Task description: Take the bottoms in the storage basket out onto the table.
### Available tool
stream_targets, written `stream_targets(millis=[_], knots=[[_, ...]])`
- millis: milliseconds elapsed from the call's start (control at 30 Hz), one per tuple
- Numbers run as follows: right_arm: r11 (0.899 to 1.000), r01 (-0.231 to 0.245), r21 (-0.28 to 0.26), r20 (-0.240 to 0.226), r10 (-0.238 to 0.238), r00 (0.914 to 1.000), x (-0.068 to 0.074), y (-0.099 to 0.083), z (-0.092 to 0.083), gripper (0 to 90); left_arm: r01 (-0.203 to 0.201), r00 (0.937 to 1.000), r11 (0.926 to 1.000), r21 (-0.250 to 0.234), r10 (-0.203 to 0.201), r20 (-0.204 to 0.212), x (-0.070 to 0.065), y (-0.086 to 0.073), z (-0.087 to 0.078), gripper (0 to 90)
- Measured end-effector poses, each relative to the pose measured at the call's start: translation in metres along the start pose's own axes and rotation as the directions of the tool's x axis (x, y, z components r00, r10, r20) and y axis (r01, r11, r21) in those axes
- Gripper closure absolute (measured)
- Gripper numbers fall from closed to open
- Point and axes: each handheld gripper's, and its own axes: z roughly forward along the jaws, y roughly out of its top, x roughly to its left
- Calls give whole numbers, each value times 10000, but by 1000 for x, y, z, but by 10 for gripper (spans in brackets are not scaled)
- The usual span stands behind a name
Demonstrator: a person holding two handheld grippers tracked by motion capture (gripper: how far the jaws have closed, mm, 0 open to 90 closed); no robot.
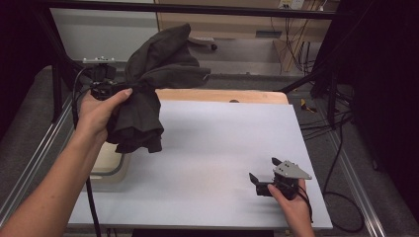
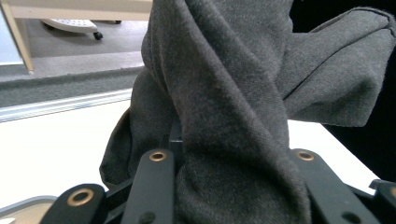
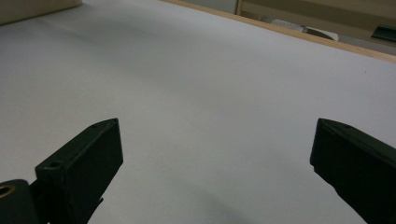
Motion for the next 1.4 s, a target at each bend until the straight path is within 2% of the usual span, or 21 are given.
stream_targets(millis=[67, 367, 667, 867, 1000, 1400], knots=[[10000, 4, -21, 2, -4, 10000, 0, 0, 0, 32, -101, 9999, 9999, 37, 101, 17, -4, 0, 4, 660], [10000, 67, 38, 5, -67, 10000, 0, 0, 1, 32, 55, 9995, 9993, 374, -67, 300, -17, -3, 35, 659], [9999, 153, 69, -6, -153, 9999, -1, 0, 0, 30, 358, 9973, 9961, 801, -407, 603, -30, -18, 71, 658], [10000, 60, 1, 30, -60, 10000, -4, 0, -1, 29, 300, 9982, 9943, 1026, -352, 489, -32, -27, 83, 657], [10000, -40, -17, -5, 40, 10000, -5, 0, 0, 29, 283, 9992, 9942, 1041, -310, 247, -30, -31, 93, 656], [9999, -92, 56, -4, 92, 10000, -5, -1, 0, 30, 506, 9987, 9931, 1056, -515, 56, -25, -40, 106, 656]])
